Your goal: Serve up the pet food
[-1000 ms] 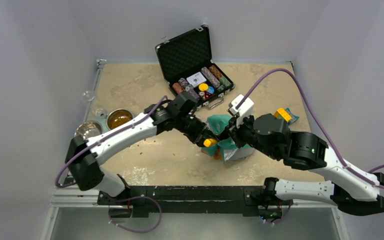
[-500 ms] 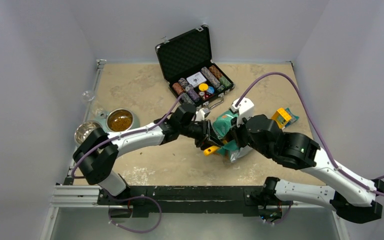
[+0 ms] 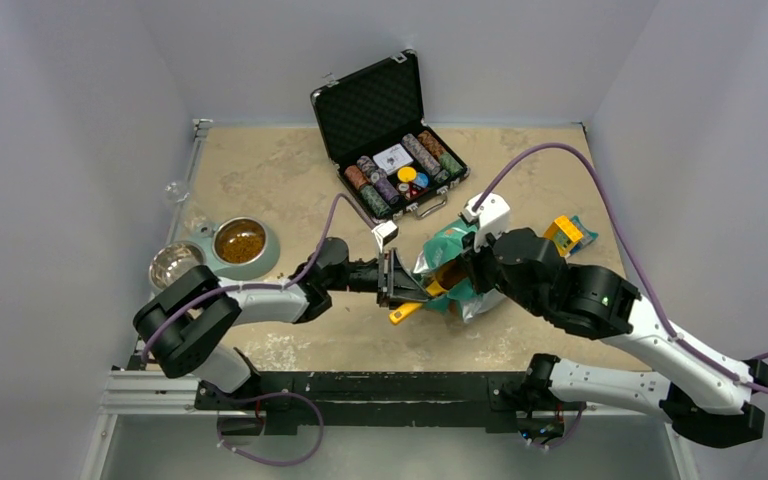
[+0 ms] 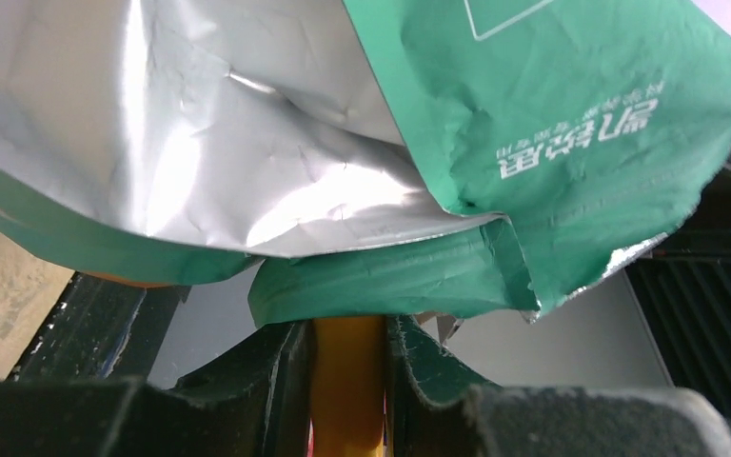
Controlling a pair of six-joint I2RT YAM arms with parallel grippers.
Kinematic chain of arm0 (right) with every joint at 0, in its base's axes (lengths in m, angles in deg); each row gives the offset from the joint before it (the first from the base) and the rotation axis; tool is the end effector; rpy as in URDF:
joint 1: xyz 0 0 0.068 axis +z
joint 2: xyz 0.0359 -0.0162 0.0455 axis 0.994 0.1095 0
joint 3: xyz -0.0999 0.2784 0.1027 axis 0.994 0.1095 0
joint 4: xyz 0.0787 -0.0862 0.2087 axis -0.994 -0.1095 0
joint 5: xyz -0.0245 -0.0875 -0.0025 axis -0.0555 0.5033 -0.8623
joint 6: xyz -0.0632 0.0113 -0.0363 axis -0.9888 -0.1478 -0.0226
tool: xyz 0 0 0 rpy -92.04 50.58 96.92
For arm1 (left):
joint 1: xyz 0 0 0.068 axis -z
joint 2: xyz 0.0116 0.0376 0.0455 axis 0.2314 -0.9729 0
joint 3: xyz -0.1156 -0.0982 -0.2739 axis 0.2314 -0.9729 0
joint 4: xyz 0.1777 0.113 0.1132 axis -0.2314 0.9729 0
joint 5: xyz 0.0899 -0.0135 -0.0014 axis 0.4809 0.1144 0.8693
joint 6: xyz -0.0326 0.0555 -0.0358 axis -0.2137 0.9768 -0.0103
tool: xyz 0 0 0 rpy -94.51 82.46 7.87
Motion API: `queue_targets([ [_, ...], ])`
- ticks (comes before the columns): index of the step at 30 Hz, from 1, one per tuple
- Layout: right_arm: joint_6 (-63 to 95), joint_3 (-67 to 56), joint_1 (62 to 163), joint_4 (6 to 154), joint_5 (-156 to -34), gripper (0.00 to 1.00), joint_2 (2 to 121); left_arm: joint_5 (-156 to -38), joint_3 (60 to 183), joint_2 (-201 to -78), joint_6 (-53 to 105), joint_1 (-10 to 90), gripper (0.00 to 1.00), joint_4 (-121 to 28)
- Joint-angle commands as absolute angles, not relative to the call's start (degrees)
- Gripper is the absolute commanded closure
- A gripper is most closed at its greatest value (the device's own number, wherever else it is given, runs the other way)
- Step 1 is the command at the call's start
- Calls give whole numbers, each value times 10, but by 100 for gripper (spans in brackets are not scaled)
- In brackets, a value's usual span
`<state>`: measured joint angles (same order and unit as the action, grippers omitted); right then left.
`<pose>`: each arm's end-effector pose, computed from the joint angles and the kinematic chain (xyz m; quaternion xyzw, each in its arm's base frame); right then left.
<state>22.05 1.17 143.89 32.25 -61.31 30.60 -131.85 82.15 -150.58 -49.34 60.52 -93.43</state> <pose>0.0867 0.0965 0.4116 -0.2335 0.8183 0.1336 0.5080 0.1734 -0.2487 0.2654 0.0041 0.7276 -0.6860 0.0005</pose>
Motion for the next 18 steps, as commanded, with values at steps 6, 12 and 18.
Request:
queue_targets([
  [6, 220, -16, 1416, 334, -507, 100, 273, -1330, 759, -1418, -499, 587, 100, -982],
  [12, 230, -21, 1415, 328, -500, 100, 276, -1336, 760, -1349, -479, 588, 100, -903],
  [18, 232, -29, 1415, 320, -495, 100, 277, -1332, 765, -1325, -489, 587, 100, -904],
])
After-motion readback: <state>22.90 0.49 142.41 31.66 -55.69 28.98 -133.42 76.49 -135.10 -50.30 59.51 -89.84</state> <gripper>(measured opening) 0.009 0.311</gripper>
